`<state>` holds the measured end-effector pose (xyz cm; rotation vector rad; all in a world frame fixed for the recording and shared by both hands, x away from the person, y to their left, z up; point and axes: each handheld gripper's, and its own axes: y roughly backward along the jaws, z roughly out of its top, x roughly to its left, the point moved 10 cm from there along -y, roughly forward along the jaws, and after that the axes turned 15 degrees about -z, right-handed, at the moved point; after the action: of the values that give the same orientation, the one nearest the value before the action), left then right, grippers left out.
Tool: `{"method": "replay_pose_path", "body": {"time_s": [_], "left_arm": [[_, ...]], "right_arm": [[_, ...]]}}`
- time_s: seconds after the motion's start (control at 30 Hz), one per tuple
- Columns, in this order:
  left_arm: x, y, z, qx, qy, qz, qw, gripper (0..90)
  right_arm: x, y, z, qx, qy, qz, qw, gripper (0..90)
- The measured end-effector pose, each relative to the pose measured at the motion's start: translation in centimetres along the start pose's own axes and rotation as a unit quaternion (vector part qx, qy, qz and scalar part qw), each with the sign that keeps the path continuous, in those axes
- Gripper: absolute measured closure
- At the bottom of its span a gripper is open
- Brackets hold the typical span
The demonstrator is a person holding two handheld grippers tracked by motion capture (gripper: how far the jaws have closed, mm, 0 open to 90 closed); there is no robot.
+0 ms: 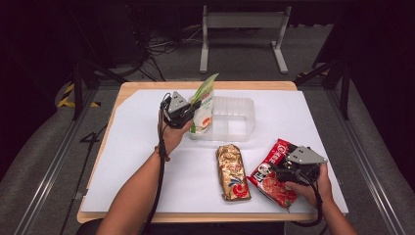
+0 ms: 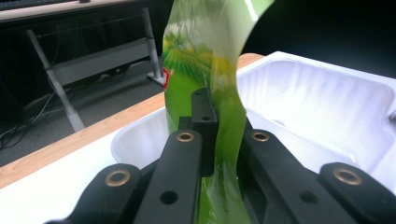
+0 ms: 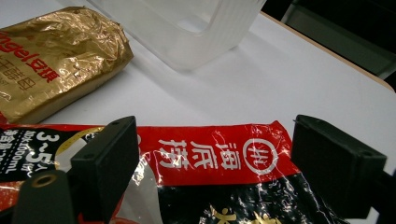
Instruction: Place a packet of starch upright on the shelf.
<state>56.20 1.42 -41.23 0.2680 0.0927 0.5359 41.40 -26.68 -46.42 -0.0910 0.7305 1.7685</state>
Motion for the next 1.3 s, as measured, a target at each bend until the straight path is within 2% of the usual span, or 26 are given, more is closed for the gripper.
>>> {"method": "replay_pose_path", "body": {"time_s": [0.4, 0.73, 1.07, 1.3], "left_arm": [[-0.5, 0.4, -0.6, 0.007, -0.008, -0.008, 0.9999, 88.7], [-0.3, 0.6, -0.9, 0.013, -0.008, -0.013, 0.9998, 88.6], [-0.5, 0.8, -1.1, 0.030, -0.018, -0.008, 0.9993, 88.1], [-0.7, 1.4, -1.1, 0.045, -0.026, -0.011, 0.9986, 83.8]], "right_arm": [[0.2, -0.1, -0.1, 0.004, 0.004, 0.002, 1.0000, 15.7], [0.0, -0.3, 0.2, 0.003, -0.001, -0.002, 1.0000, 16.0], [0.2, -0.5, 0.5, 0.000, 0.003, 0.001, 1.0000, 16.0], [0.3, -0.6, 0.7, -0.002, 0.004, 0.001, 1.0000, 16.1]]}}
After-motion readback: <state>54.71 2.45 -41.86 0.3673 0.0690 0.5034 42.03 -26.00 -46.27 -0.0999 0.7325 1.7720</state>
